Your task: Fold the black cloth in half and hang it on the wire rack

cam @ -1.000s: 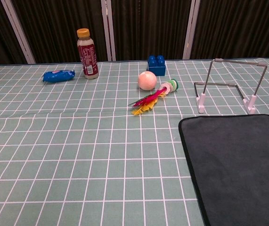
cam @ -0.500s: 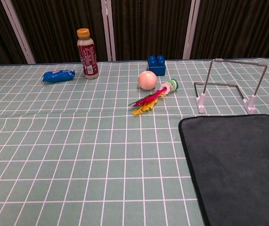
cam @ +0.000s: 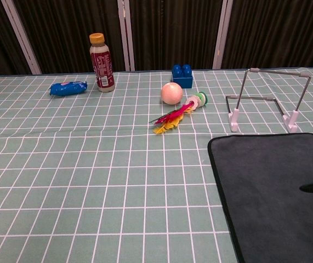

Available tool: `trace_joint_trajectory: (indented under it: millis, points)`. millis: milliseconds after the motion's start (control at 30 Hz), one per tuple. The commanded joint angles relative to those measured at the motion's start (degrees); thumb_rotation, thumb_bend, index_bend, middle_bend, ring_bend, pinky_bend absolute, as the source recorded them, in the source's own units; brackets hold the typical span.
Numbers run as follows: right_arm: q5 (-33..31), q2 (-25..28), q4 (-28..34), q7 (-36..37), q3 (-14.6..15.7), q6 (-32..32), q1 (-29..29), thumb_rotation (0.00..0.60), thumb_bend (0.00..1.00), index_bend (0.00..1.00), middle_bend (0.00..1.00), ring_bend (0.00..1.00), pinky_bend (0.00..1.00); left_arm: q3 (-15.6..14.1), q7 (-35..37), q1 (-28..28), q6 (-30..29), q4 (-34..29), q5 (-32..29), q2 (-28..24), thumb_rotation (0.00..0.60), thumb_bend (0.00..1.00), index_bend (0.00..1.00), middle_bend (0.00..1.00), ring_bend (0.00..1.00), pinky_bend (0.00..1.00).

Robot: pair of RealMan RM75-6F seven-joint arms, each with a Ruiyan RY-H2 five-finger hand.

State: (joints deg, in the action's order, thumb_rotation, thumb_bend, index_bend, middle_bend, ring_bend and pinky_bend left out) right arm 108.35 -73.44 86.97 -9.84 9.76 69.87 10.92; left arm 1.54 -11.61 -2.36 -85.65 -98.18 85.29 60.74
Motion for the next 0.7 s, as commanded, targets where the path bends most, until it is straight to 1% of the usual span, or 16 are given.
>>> trace_joint_trajectory:
  millis: [33, 467, 700]
  points:
    - [0.25, -1.64, -1.55, -1.62, 0.08, -0.23, 0.32, 0.600, 0.12, 0.38, 0.00, 0.00, 0.00, 0.06, -0.35, -0.17, 0.30, 0.10, -0.38, 0.22, 0.600, 0.00, 0.00, 0.00, 0.00, 0.00]
    - [0.36, -6.01, -5.52, -6.61, 0.16, -0.43, 1.01, 0.600, 0.13, 0.41, 0.00, 0.00, 0.00, -0.04, -0.86, -0.40, 0.60, 0.24, -0.80, 0.56, 0.600, 0.00, 0.00, 0.00, 0.00, 0.00]
    - [-0.77, -6.87, -6.50, -8.04, 0.03, -0.07, 0.77, 0.600, 0.13, 0.41, 0.00, 0.00, 0.00, -0.08, -0.90, -0.39, 0.47, 0.17, -0.84, 0.54, 0.600, 0.00, 0.00, 0.00, 0.00, 0.00]
